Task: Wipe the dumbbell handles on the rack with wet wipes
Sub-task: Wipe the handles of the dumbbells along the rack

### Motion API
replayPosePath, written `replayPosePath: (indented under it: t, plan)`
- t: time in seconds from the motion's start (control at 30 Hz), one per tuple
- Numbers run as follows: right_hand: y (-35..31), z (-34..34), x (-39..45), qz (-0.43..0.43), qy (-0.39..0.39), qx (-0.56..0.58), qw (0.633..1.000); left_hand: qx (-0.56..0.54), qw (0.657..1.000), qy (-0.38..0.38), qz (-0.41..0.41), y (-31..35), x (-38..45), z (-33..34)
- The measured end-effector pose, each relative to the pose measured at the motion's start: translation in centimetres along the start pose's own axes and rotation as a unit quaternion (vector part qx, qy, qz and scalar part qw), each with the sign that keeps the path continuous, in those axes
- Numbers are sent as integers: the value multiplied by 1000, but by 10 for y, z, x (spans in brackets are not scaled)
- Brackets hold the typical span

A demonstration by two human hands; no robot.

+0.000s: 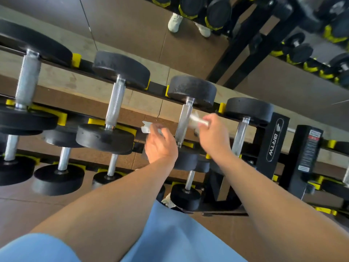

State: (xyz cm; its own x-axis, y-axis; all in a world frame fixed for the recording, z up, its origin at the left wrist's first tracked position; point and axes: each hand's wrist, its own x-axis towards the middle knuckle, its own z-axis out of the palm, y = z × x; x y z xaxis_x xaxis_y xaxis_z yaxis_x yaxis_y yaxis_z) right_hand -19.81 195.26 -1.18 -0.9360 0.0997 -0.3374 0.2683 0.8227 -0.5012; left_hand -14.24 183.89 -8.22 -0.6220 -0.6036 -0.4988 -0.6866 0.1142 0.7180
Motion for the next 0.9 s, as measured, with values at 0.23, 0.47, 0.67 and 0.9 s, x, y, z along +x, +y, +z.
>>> replayPosePath:
  t: [0.23,0.47,0.67,0.9]
  plan:
    - [-9,57,9,44,55,39,997,6,1000,-5,2,-1,0,1]
    - [13,1,-9,-86,-270,-216,934,14,1000,-6,13,-1,1,0]
    - [3,20,23,74,-134,-168,974,-2,1000,-6,18,-2,1,-1]
    - [3,4,-6,-37,-268,-168,948,-16,999,17,24,-1,-2,-2]
